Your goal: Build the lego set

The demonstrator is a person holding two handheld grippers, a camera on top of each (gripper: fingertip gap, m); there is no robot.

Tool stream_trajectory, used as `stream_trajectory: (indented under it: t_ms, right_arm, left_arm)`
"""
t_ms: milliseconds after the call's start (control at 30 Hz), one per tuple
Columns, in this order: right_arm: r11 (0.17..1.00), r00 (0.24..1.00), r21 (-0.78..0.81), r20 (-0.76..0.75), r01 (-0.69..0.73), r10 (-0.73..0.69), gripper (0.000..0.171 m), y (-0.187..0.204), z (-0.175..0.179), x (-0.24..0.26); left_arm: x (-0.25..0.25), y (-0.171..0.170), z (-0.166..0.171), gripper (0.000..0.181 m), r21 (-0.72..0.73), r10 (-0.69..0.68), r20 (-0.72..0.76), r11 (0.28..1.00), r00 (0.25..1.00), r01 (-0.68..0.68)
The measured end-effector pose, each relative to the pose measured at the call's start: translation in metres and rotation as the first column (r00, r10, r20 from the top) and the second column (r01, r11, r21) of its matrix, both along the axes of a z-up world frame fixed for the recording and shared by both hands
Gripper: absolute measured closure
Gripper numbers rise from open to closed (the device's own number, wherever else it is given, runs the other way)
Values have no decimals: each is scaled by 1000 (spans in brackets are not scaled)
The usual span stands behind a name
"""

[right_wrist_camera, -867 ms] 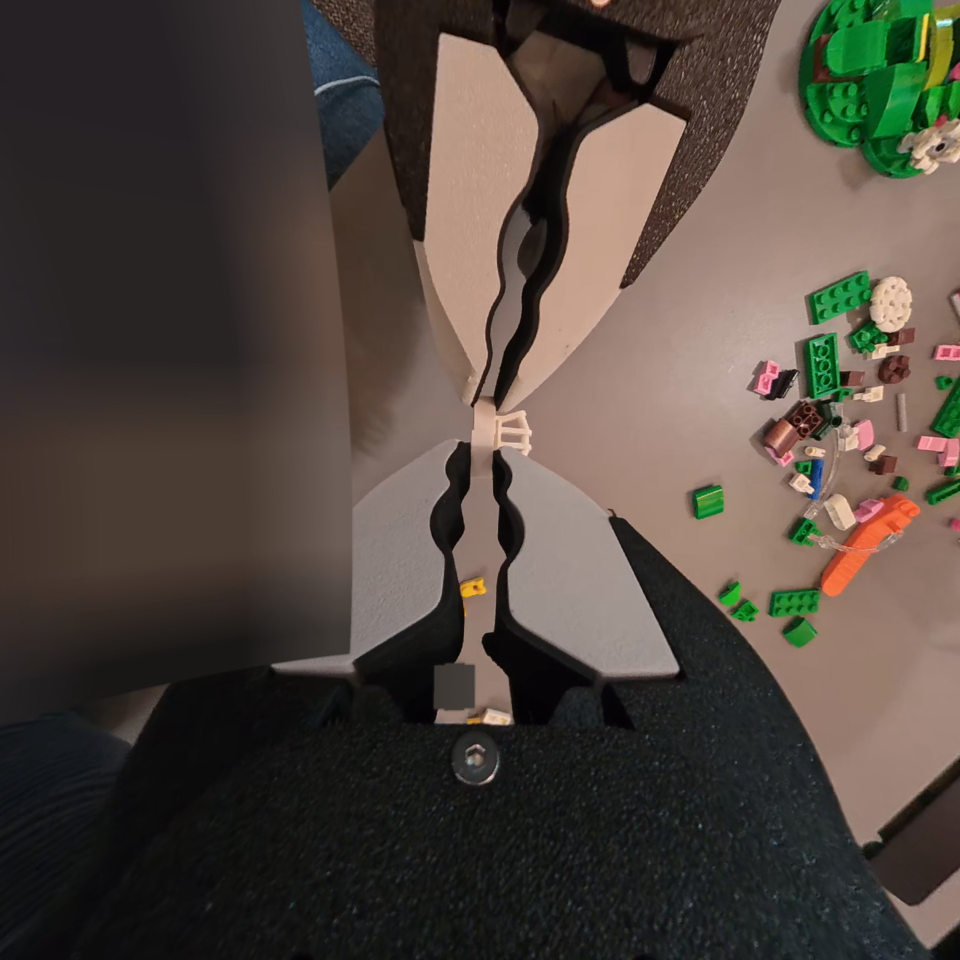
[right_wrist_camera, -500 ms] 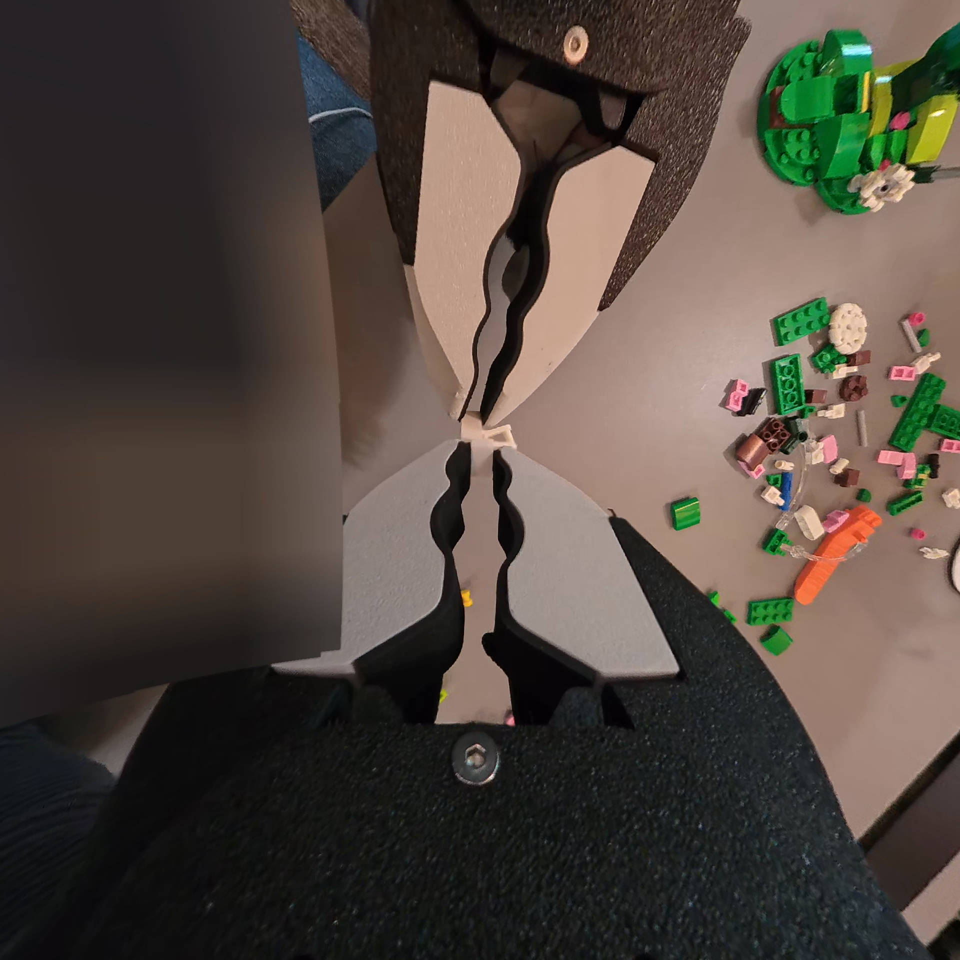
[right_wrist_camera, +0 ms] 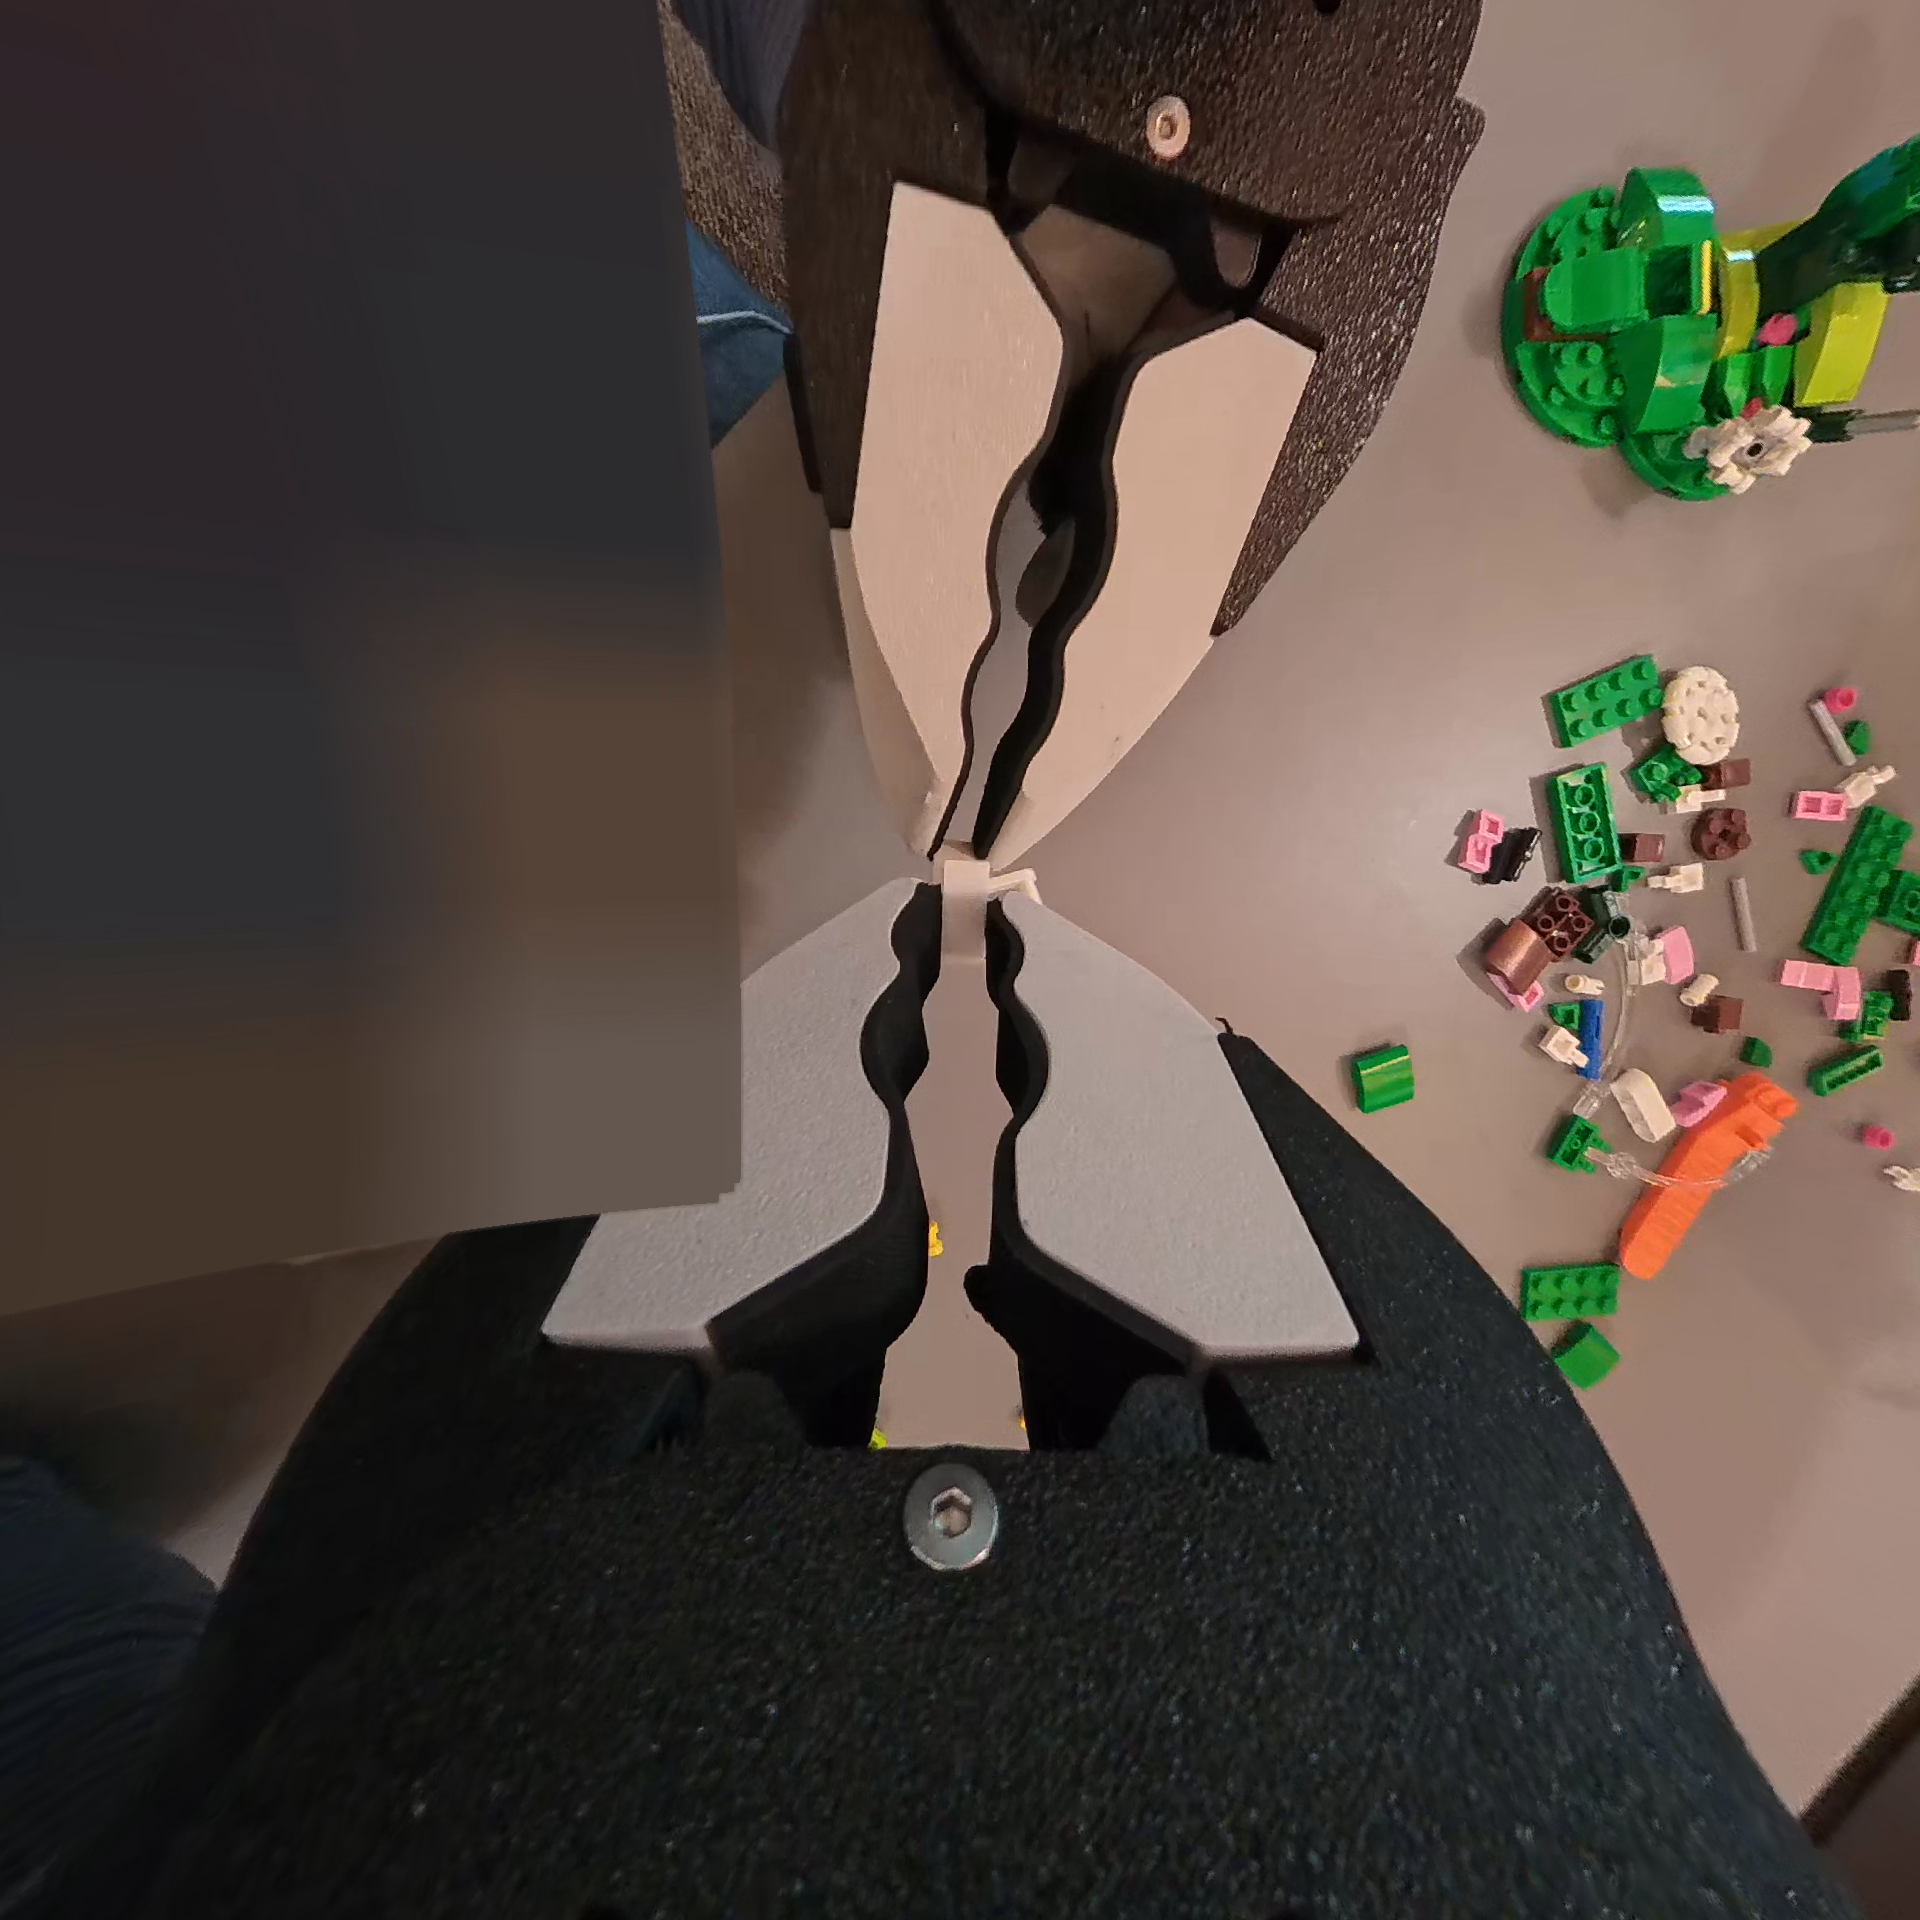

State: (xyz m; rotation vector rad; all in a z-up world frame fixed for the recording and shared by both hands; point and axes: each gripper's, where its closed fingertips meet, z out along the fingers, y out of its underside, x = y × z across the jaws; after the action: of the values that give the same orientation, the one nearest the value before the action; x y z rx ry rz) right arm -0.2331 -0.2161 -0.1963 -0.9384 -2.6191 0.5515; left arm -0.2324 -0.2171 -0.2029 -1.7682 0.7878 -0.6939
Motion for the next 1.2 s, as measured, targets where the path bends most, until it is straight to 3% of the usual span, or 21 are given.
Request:
stream_trajectory:
  t_ms: [33, 533, 800, 967, 1200]
  right_arm:
    - [1000, 1000, -3, -2, -1, 1, 164, 0, 0, 0]
    - [1000, 1000, 8, -7, 1, -1, 160, 2, -1, -1]
    - [999, 999, 43, -46, 23, -21, 145, 7, 3, -4]
    - [986, 979, 159, -204, 48, -15, 130, 16, 16, -12]
    - [929, 844, 368, -510, 40, 165, 119, 2, 43, -30]
  left_arm:
    - [0, 0, 0, 174, -1, -1, 4, 1000, 1000, 1]
    - [-1, 1, 0, 174, -12, 4, 9, 1000, 1000, -4]
    - [-7, 4, 1, 174, -46, 29, 47, 999, 998, -27]
    - [-17, 5, 10, 174, -91, 50, 73, 995, 996, -44]
    - [-25, -5, 32, 174, -153, 46, 90, 988, 995, -31]
